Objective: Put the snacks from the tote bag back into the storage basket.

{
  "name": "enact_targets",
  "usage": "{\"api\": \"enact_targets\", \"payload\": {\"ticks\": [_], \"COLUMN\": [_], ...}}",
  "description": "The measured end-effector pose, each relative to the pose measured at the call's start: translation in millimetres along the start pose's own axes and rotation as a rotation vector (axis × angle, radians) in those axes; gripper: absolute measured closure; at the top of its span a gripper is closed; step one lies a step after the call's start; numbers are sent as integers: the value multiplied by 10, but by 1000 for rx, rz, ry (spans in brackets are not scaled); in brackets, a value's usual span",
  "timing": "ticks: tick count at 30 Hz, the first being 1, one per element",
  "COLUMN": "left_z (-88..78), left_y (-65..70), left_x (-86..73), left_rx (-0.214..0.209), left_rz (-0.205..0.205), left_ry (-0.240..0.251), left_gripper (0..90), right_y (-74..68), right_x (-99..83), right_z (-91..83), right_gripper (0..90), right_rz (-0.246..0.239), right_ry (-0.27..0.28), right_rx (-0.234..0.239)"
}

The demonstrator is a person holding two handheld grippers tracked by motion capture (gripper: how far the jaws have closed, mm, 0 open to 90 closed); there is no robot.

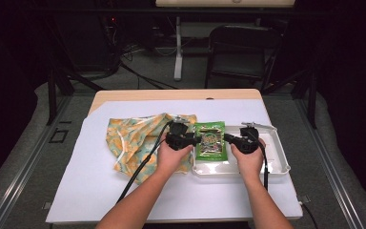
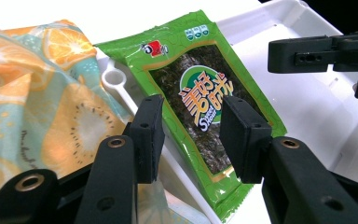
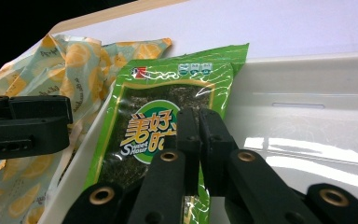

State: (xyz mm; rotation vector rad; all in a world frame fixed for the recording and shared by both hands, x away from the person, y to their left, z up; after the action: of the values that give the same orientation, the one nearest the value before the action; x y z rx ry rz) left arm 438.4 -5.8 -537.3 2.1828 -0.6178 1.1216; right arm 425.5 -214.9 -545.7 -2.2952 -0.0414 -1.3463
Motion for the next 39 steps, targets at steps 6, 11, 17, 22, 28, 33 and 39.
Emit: {"api": "enact_targets", "payload": {"ticks": [6, 11, 17, 22, 28, 33, 39], "left_z": [-31, -66, -141, -236, -405, -594, -850], "left_y": [-13, -14, -6, 2, 6, -45, -125], "left_x": [17, 29, 66, 98, 129, 146, 109], "left_rx": [20, 14, 7, 1, -1, 2, 16], "left_rz": [4, 12, 21, 30, 34, 60, 82], "left_ry": [13, 19, 28, 39, 76, 80, 83], "left_gripper": [591, 585, 579, 566, 558, 555, 552], "right_y": [-12, -15, -47, -109, -250, -394, -572], "right_x": [4, 11, 19, 50, 80, 85, 81], "right_z": [-7, -9, -20, -55, -94, -127, -175], "right_gripper": [825, 798, 764, 725, 679, 660, 652], "right_rz": [-6, -5, -4, -19, -67, -88, -145], "right_ry": [1, 9, 21, 27, 40, 41, 67], "right_rx": [6, 8, 19, 48, 78, 126, 179]}}
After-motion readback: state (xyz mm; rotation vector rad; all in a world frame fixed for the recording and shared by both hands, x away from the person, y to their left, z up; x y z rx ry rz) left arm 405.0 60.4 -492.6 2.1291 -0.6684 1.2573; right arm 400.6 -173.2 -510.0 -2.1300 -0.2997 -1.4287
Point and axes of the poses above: each handheld gripper's, and its own axes: z roughly forward along the jaws, x roughly out of its top, y roughly to its right, the point moved 4 cm from there along z, roughly forward along the jaws, and after that the axes turned 11 degrees about y, right-handed, at the moved point
